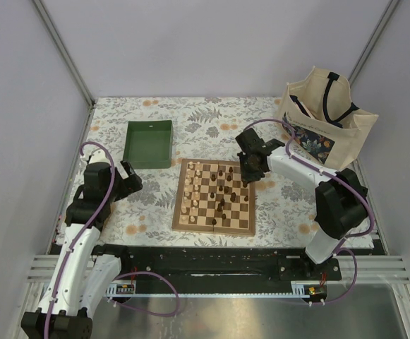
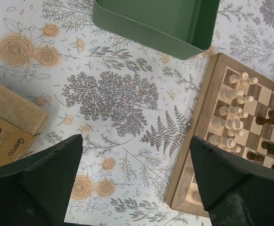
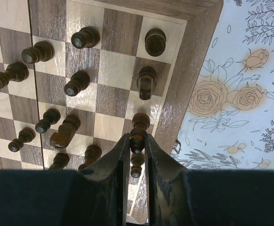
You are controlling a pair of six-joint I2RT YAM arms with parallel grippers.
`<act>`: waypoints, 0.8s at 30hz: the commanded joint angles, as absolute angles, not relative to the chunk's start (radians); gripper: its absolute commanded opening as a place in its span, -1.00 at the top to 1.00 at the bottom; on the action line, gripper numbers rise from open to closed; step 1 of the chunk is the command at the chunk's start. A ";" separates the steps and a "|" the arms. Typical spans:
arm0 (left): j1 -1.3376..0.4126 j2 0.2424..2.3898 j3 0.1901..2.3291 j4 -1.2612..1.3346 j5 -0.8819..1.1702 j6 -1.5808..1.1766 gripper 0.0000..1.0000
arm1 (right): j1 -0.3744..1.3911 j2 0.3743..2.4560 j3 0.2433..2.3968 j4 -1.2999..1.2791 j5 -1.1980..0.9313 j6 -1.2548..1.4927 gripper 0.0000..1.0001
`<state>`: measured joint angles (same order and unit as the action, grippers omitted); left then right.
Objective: Set up the chess pieces on the board
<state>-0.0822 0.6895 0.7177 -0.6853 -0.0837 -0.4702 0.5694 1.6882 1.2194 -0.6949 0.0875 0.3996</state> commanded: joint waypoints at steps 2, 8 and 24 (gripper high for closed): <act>-0.075 0.696 0.742 -0.637 -0.080 -0.459 -0.98 | 0.571 1.695 1.264 -0.657 0.115 0.399 0.70; -0.075 0.704 0.744 -0.637 -0.075 -0.456 -0.98 | 0.571 1.715 1.261 -0.655 0.103 0.396 0.69; -0.068 0.700 0.742 -0.635 -0.077 -0.456 -0.98 | 0.571 1.729 1.259 -0.653 0.121 0.382 0.57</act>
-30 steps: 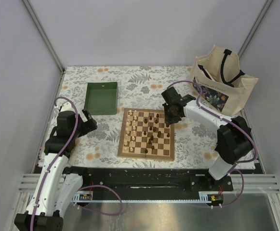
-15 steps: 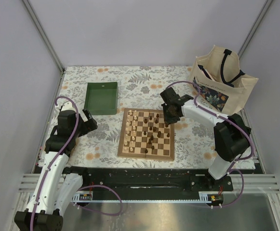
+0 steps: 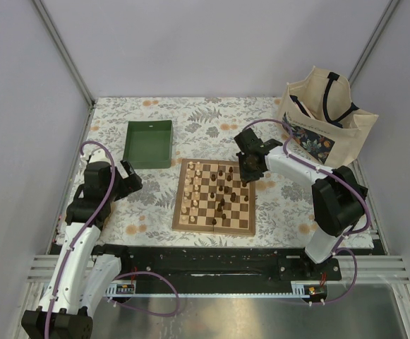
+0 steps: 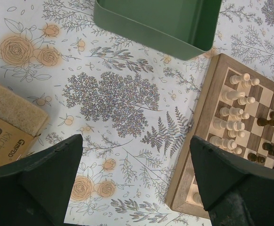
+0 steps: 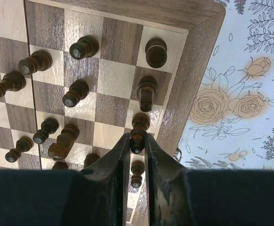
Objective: Set up the chess pieces on the board
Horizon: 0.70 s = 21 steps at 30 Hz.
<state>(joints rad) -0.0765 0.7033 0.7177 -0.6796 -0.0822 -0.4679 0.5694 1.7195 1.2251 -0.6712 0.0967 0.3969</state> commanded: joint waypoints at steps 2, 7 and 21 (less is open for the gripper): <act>-0.069 0.701 0.742 -0.635 -0.078 -0.456 -0.98 | 0.571 1.724 1.258 -0.655 0.120 0.380 0.49; -0.068 0.700 0.742 -0.637 -0.078 -0.457 -0.98 | 0.571 1.692 1.262 -0.664 0.106 0.371 0.20; -0.067 0.696 0.742 -0.634 -0.072 -0.456 -0.98 | 0.571 1.456 1.232 -0.713 0.074 0.416 0.07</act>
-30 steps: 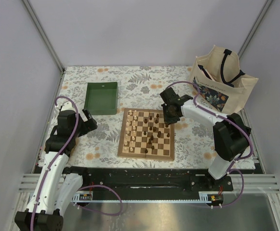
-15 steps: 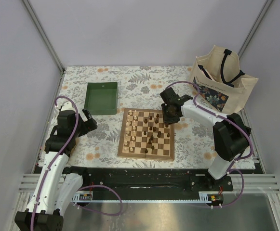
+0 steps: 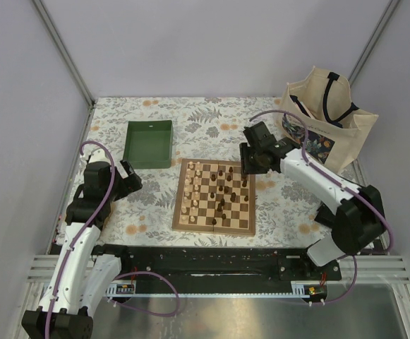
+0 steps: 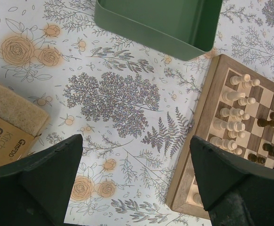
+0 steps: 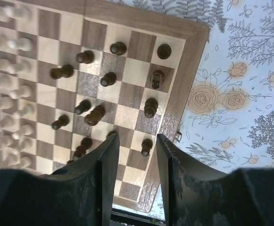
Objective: Set up the chess pieces on the board
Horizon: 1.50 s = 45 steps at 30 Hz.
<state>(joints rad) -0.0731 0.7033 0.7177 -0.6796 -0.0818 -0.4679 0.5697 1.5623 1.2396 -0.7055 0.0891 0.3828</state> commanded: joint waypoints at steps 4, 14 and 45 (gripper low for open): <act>-0.067 0.695 0.744 -0.635 -0.072 -0.457 -0.98 | 0.575 1.395 1.158 -0.703 0.058 0.451 0.06; -0.066 0.693 0.741 -0.634 -0.067 -0.457 -0.98 | 0.578 1.425 1.034 -0.675 0.045 0.476 0.07; -0.066 0.693 0.741 -0.632 -0.067 -0.456 -0.98 | 0.623 1.591 1.049 -0.638 0.035 0.482 0.60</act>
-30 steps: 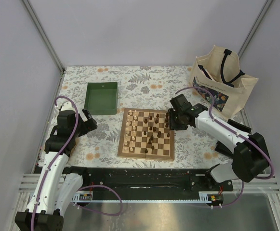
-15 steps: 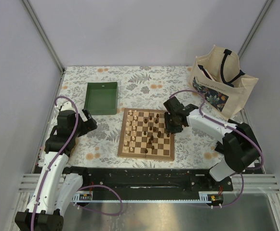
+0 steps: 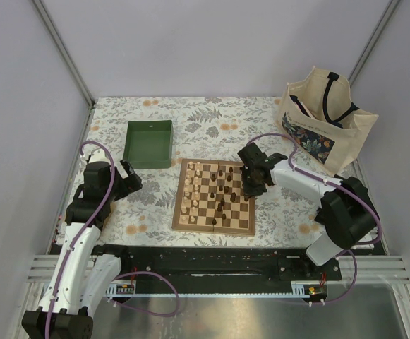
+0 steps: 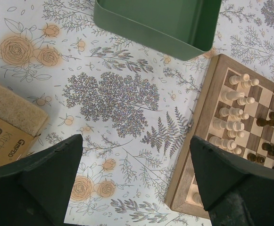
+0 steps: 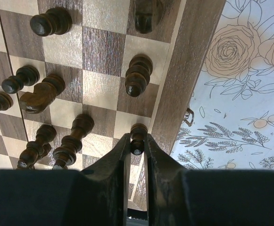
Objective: Set up the chess pieces on the board
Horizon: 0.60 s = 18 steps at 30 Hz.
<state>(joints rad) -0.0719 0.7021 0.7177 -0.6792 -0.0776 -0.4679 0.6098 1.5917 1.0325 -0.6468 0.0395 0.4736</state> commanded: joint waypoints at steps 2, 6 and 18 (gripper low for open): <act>-0.066 0.695 0.741 -0.632 -0.066 -0.457 -0.98 | 0.626 1.577 1.061 -0.652 0.034 0.480 0.67; -0.066 0.696 0.742 -0.632 -0.067 -0.457 -0.98 | 0.624 1.525 1.113 -0.692 0.040 0.471 0.67; -0.063 0.700 0.739 -0.630 -0.055 -0.456 -0.98 | 0.617 1.644 1.443 -0.749 0.130 0.388 0.67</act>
